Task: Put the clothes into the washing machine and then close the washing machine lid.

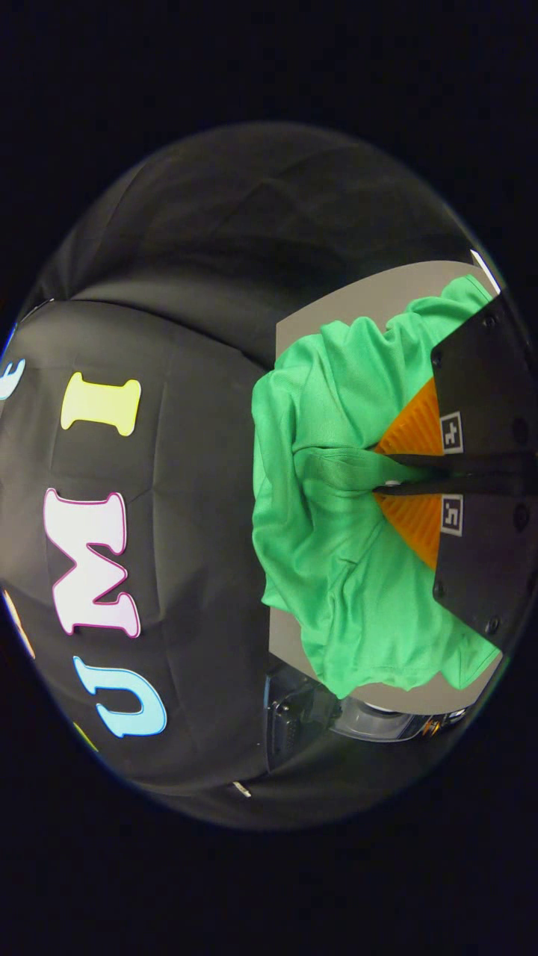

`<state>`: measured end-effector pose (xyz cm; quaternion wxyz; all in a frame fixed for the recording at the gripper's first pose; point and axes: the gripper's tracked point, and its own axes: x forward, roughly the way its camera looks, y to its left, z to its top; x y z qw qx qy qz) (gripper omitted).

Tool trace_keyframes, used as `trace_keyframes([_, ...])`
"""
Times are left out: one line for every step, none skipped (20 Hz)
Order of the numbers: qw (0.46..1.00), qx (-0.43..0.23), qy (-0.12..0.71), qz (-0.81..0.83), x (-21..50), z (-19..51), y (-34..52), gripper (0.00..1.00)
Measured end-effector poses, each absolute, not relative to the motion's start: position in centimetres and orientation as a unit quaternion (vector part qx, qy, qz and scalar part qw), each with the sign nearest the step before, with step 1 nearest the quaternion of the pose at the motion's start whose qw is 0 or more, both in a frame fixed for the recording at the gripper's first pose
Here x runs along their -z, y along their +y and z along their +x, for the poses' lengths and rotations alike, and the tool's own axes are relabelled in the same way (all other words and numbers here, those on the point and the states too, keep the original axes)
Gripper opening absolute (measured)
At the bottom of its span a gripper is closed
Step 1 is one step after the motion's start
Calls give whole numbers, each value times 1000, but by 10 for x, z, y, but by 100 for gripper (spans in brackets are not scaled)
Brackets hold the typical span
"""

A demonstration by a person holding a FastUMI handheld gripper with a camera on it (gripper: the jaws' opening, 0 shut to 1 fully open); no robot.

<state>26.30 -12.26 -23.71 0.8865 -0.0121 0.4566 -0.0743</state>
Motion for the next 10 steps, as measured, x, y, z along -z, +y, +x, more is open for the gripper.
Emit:
trace_keyframes([890,72,450,5,234,262,-121,5])
trace_keyframes([892,67,447,21,229,260,-117,5])
trace_keyframes([894,62,442,35,222,257,-114,5])
trace_keyframes([898,60,433,46,212,257,-113,5])
trace_keyframes([904,59,419,54,198,257,-112,5])
trace_keyframes([910,55,407,57,183,255,-109,5])
trace_keyframes([916,47,395,58,169,252,-105,5])
trace_keyframes([922,38,381,59,151,250,-99,5])
trace_keyframes([929,28,364,58,133,248,-93,5])
trace_keyframes([937,20,343,59,114,246,-87,5])
